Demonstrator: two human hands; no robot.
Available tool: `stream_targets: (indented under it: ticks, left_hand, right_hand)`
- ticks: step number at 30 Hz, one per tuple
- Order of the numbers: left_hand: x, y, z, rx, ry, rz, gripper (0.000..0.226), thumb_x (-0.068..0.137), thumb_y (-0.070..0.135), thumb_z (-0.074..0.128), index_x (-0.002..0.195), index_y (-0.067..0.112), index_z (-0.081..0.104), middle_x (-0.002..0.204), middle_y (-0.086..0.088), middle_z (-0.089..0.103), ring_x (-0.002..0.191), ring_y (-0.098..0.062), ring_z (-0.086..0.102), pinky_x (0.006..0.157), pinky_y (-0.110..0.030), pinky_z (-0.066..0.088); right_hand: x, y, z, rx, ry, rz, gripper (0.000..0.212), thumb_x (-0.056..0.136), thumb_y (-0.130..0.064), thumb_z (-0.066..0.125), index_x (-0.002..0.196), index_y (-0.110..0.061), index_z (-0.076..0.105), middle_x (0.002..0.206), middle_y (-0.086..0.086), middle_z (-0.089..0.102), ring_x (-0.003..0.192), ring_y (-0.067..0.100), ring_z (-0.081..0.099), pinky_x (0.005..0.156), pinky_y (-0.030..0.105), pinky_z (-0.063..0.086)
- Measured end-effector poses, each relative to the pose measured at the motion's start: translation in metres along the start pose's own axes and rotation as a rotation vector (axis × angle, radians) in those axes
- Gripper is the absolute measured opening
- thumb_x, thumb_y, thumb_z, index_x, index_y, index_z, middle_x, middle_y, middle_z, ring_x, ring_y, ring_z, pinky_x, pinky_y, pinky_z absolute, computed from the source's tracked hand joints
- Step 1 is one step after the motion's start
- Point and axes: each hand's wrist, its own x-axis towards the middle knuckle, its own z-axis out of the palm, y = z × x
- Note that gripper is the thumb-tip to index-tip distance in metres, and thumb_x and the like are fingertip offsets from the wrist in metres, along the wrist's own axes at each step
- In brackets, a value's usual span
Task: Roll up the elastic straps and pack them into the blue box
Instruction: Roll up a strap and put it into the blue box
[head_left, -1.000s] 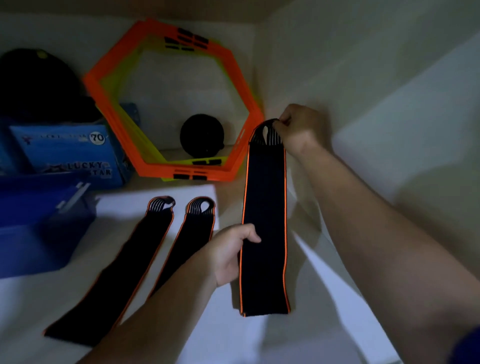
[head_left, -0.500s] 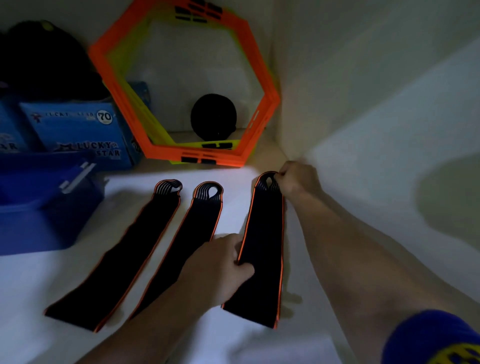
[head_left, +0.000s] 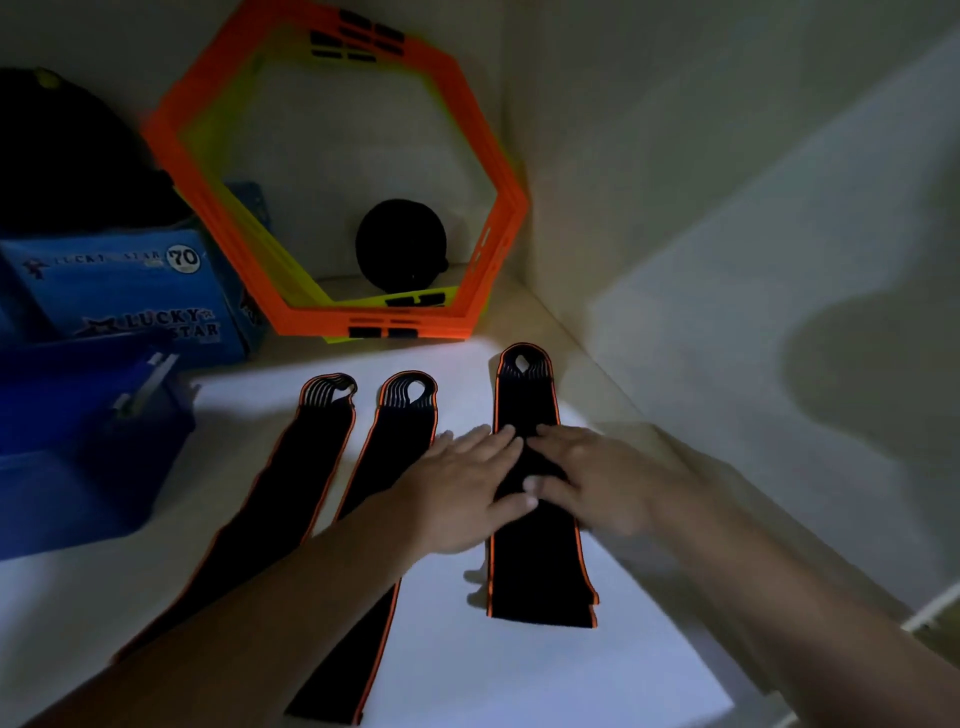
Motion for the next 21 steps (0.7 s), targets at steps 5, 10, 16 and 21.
stream_targets:
  ticks: [5,10,16,21]
  left_hand:
    - [-0.009,0.007,0.010,0.031,0.089,-0.027,0.076,0.098,0.066,0.014,0.161,0.025,0.001,0.169,0.008,-0.006,0.155,-0.011,-0.010,0.125,-0.046,-0.002]
    - [-0.063,0.011,-0.007,-0.287,0.251,0.162,0.065,0.090,0.042,0.029,0.152,0.025,0.041,0.160,0.008,0.036,0.148,-0.008,0.027,0.121,-0.034,0.023]
    - [-0.129,0.030,0.011,-0.422,0.192,0.240,0.070,0.084,0.034,0.038,0.154,0.034,0.036,0.161,0.027,0.023,0.148,0.012,0.011,0.120,-0.015,0.015]
    - [-0.124,0.052,0.032,-0.392,0.394,0.080,0.052,0.088,0.036,0.052,0.140,0.039,0.054,0.144,0.030,0.050,0.133,0.011,0.039,0.108,-0.012,0.035]
  right_hand:
    - [-0.013,0.000,0.017,-0.063,0.041,0.045,0.074,0.100,-0.065,0.019,0.162,-0.024,0.016,0.171,-0.001,0.007,0.158,0.013,0.002,0.127,0.043,0.012]
    - [-0.077,-0.016,0.006,0.299,0.273,-0.110,0.052,0.096,-0.039,0.041,0.140,-0.019,0.058,0.144,-0.003,0.057,0.134,0.010,0.051,0.112,0.024,0.037]
    - [-0.134,-0.021,0.032,0.356,0.227,-0.175,0.059,0.084,-0.038,0.061,0.142,-0.028,0.057,0.146,-0.027,0.048,0.143,-0.017,0.027,0.111,0.014,0.035]
    - [-0.134,-0.023,0.054,0.292,0.374,-0.191,0.046,0.089,-0.047,0.063,0.133,-0.032,0.064,0.145,-0.023,0.055,0.138,-0.012,0.041,0.108,0.019,0.042]
